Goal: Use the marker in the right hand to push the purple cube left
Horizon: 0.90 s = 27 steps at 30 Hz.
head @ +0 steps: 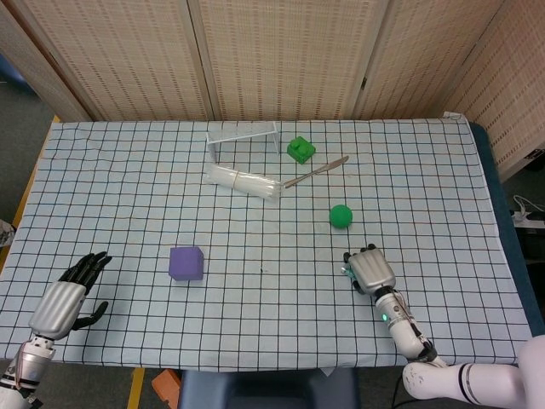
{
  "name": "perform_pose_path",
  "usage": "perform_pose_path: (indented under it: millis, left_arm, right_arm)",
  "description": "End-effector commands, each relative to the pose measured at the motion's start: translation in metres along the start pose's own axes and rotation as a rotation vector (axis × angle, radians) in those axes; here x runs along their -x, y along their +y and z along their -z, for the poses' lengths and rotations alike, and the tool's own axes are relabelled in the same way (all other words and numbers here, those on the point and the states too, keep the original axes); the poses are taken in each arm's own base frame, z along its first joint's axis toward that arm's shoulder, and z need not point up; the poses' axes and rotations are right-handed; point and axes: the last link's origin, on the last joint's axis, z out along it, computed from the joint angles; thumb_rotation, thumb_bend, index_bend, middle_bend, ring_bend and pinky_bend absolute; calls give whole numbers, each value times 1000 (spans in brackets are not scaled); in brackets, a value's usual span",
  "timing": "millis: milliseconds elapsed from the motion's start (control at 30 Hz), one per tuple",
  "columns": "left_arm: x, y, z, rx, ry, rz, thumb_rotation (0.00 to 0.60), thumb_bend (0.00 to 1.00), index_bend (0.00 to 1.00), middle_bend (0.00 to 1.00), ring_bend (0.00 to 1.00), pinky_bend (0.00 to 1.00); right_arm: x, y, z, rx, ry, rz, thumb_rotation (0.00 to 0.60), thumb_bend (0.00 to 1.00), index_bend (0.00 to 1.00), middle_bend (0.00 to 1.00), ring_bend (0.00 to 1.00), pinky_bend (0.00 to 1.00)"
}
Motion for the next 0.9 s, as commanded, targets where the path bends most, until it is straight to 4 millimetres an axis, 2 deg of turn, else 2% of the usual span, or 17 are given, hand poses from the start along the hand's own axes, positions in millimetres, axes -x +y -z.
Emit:
perform_pose_path:
  millis: [33,133,233,333,367,467,600,700,833,900]
  left_arm:
    - [0,0,1,-3,-1,-2,600,377,0,0,0,200]
    - [0,-1,2,-10,-5,-2,600,379,0,0,0,202]
    - [-3,-1,5,-14,0,-1,600,380,0,0,0,204]
    - [-7,-1,9,-13,19,1,600,379,0,0,0,204]
    - [-8,-1,9,-13,24,0,600,379,0,0,0,204]
    - [-13,-1,14,-12,49,2,600,380,0,0,0,204]
    - [-16,-2,18,-28,56,0,600,381,0,0,0,220]
    - [-16,-1,20,-47,55,-21,600,382,0,0,0,230]
    - [-14,3,20,-44,62,-48,600,381,0,0,0,214]
    - [-12,6,20,-35,65,-59,600,382,0,0,0,206]
  right_arm:
    - [-1,3,7,-11,-6,-16,600,281,9,150,140,184]
    - [-7,7,18,-17,-7,-40,600,265,0,120,121,171]
    - [-20,16,38,-19,28,-82,600,247,0,89,90,153]
    - [-37,32,69,-1,118,-102,600,223,0,37,39,94]
    - [-39,36,75,6,135,-104,600,215,0,24,25,72]
    - [-43,61,111,83,204,-115,600,189,0,0,0,3]
    - [-34,89,148,173,308,-185,600,182,0,0,0,0]
    - [-16,107,175,221,415,-232,600,182,0,0,0,0]
    - [4,125,193,253,480,-260,600,181,0,0,0,0]
    - [1,130,196,250,511,-279,600,181,0,0,0,0]
